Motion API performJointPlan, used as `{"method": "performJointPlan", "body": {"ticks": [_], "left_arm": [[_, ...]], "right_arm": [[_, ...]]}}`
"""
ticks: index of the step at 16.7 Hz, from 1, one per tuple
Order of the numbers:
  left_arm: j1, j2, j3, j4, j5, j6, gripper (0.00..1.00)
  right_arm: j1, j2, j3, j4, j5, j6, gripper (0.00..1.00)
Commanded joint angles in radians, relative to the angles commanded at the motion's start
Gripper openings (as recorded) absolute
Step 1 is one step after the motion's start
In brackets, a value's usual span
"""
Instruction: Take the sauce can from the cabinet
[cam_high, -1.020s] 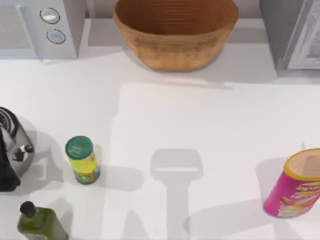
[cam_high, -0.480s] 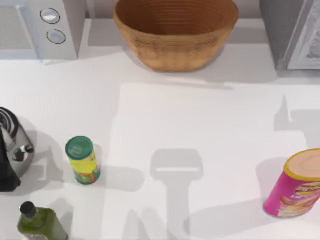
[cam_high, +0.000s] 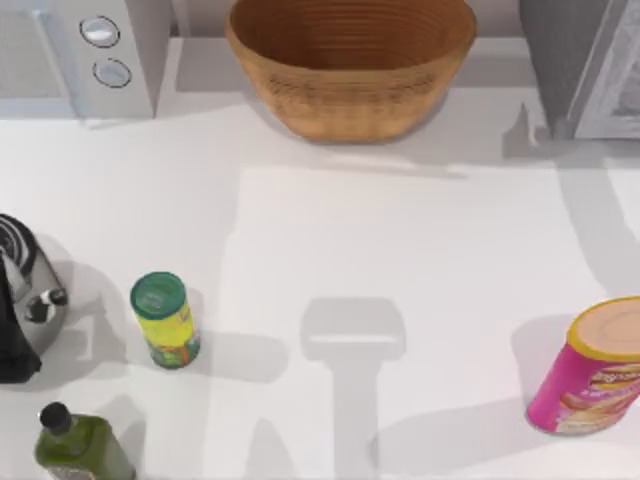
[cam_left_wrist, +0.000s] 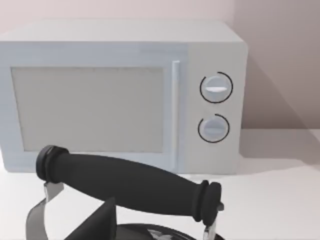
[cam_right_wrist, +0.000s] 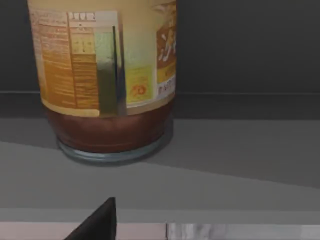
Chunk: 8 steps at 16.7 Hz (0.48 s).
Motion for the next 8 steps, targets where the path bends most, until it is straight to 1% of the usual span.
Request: {"method": "performJointPlan", "body": {"ticks": [4,8], "left_arm": [[0.0,0.0,0.0,0.0,0.0,0.0,1.0],[0.0,0.0,0.0,0.0,0.0,0.0,1.0]], "right_arm": [[0.018,0.137,0.19,-0.042,0.023,0.002,1.0],[0.021,0.162,0.223,-0.049,0.027,0.002,1.0]]}}
